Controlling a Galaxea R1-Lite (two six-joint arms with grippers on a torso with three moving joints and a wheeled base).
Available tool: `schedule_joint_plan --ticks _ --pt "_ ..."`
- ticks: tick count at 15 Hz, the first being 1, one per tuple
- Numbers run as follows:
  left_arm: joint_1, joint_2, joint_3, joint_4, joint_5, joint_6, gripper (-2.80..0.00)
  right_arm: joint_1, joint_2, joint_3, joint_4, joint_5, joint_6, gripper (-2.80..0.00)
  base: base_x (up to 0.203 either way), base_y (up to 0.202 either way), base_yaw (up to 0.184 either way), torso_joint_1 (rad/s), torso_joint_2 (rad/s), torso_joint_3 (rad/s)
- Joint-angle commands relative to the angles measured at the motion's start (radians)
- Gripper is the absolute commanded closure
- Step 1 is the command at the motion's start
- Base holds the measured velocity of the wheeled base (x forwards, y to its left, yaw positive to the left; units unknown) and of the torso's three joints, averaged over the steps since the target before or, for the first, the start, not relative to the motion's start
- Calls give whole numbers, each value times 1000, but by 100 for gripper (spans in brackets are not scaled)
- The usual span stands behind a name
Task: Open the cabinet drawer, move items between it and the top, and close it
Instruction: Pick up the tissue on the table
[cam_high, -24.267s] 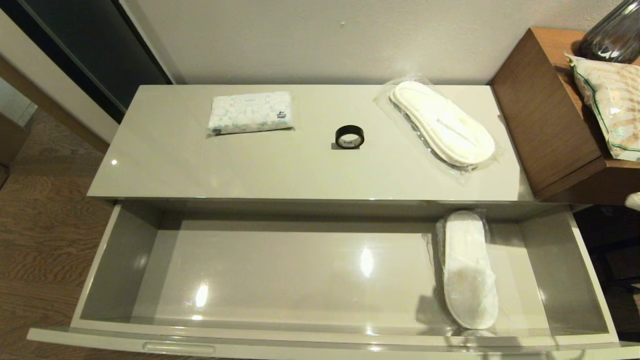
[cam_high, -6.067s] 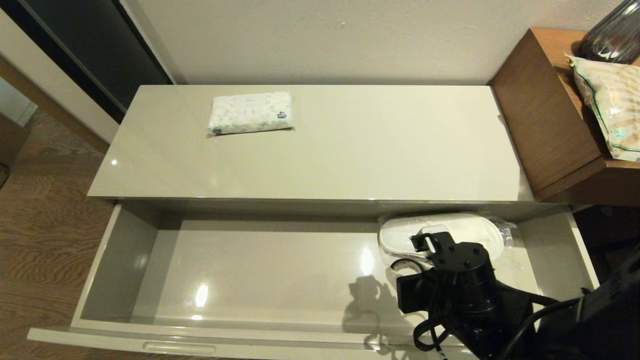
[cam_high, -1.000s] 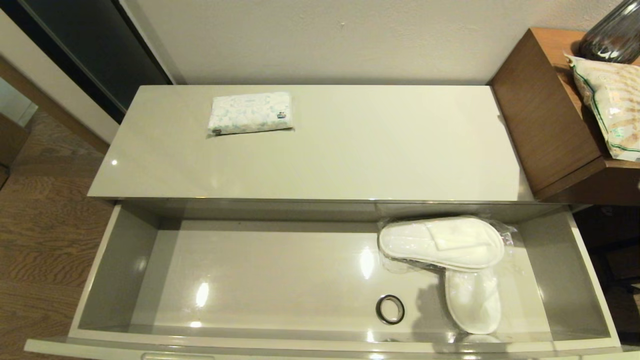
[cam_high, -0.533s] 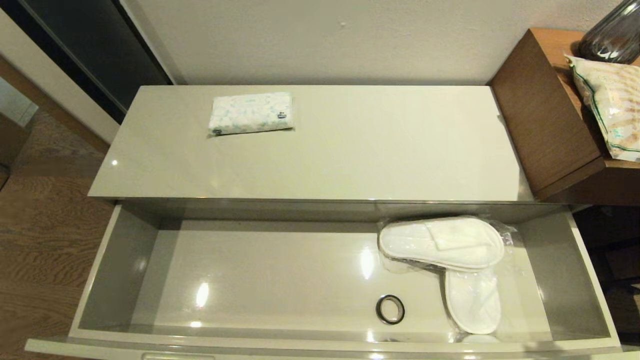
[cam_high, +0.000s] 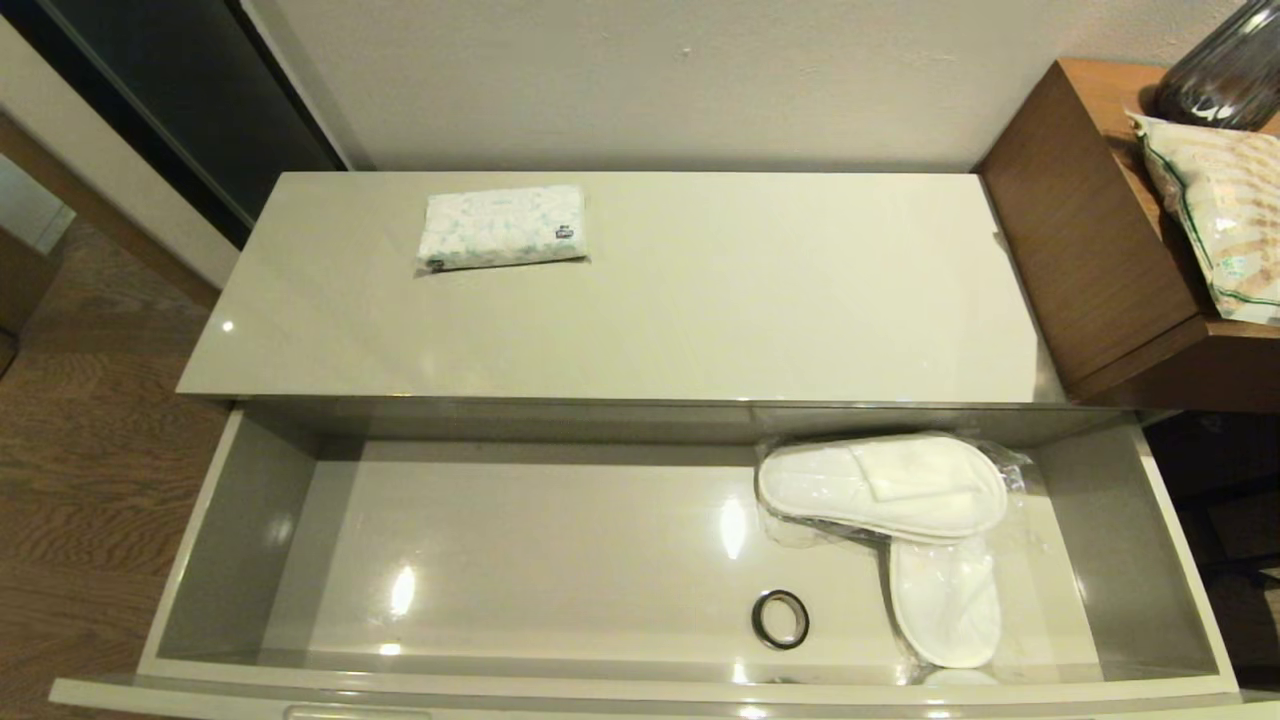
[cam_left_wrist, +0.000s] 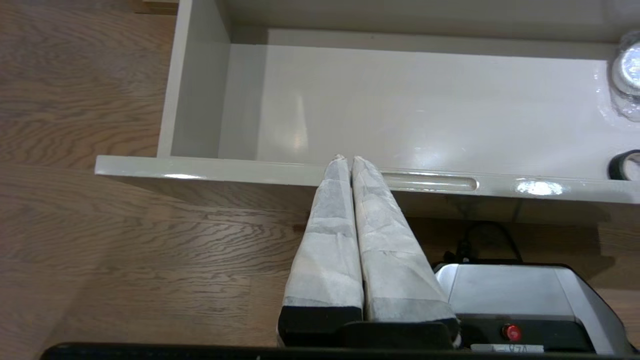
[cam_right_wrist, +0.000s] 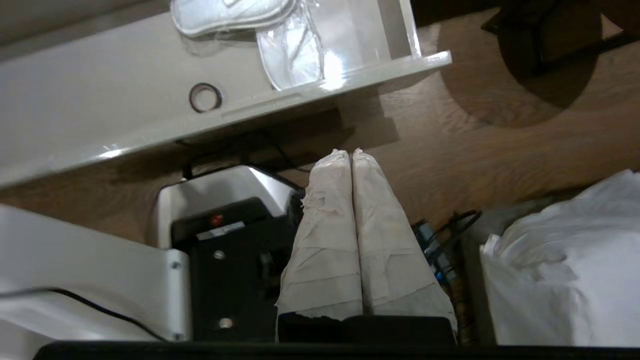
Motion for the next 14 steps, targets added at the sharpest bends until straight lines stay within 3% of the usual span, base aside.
schedule_joint_plan --ticks 1,5,7,11,14 --pt "0 0 0 0 0 0 0 2 -252 181 -92 10 -65 0 0 0 0 0 0 0" --pt "1 0 0 0 0 0 0 18 -331 471 -654 -8 -155 0 0 0 0 0 0 0" --pt "1 0 0 0 0 -1 0 20 -340 594 -839 49 -169 0 0 0 0 0 0 0" --pt "1 0 0 0 0 0 0 21 -345 809 -1046 145 -203 0 0 0 0 0 0 0" --pt "1 0 0 0 0 0 0 21 -345 933 -1174 157 -213 0 0 0 0 0 0 0"
